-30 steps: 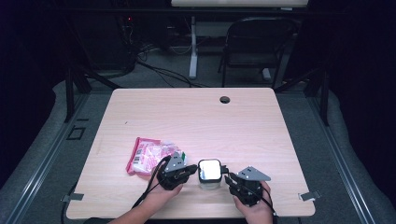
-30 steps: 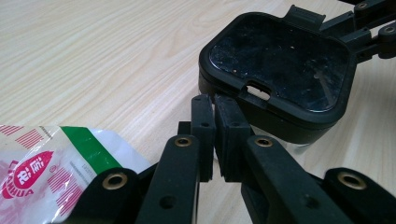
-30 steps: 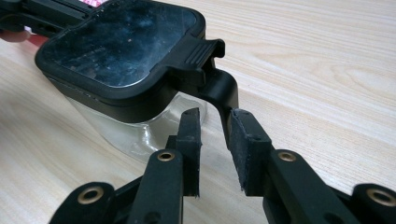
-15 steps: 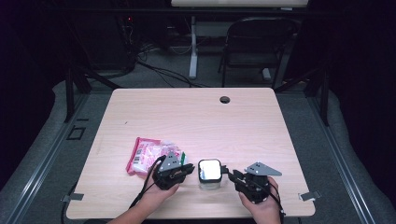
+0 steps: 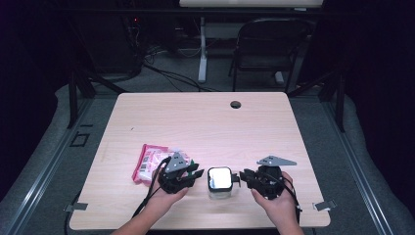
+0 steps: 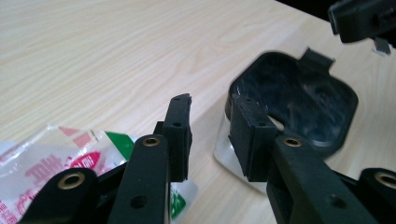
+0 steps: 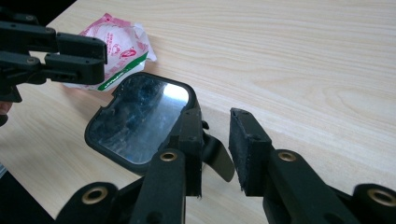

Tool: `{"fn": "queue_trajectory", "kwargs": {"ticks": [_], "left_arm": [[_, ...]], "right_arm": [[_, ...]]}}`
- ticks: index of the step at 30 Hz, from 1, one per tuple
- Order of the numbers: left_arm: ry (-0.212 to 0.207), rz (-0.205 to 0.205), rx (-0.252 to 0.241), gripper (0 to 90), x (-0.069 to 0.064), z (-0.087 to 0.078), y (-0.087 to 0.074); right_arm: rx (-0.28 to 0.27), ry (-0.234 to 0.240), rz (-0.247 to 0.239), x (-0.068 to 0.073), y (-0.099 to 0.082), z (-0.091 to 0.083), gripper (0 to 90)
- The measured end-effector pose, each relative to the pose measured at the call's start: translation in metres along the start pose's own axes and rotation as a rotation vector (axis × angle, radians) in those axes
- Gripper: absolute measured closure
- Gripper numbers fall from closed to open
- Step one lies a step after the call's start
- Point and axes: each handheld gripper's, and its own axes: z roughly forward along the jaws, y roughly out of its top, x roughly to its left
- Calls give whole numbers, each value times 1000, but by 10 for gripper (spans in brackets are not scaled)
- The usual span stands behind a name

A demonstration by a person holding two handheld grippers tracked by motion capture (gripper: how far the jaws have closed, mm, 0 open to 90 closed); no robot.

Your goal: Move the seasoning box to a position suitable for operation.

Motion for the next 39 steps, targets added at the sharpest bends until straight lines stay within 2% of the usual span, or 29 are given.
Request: {"fn": "queue_trajectory", "kwargs": {"ticks": [4,5,7,11,13,15,18,21,34,36,39], "left_arm": [[-27,-18,-26,756,0,-1,8],[-23,-1,-38,758,-1,-2,12],[-11,2,-43,755,-1,-2,12],[-25,16,-64,766,-1,-5,7],[-22,46,-29,788,-4,-5,-1],[-29,46,-10,803,-4,-5,-5],[-46,39,-2,820,-5,-3,-7],[-59,49,4,832,-8,-3,-7],[-83,64,42,900,-11,-2,-9],[-84,65,49,900,-12,-2,-9],[-92,75,65,900,-13,0,-10]], "right_arm": [[11,-4,-8,2,9,2,742],[8,5,-7,5,13,3,737],[9,5,-18,6,15,4,738],[5,-4,-51,13,16,7,766],[14,-17,-73,16,14,9,802],[20,-11,-64,15,12,9,815],[29,-4,-40,14,10,10,817],[37,4,-13,12,9,11,817],[54,9,15,9,6,17,817],[62,25,27,10,5,19,822],[57,20,22,9,5,19,826]]}}
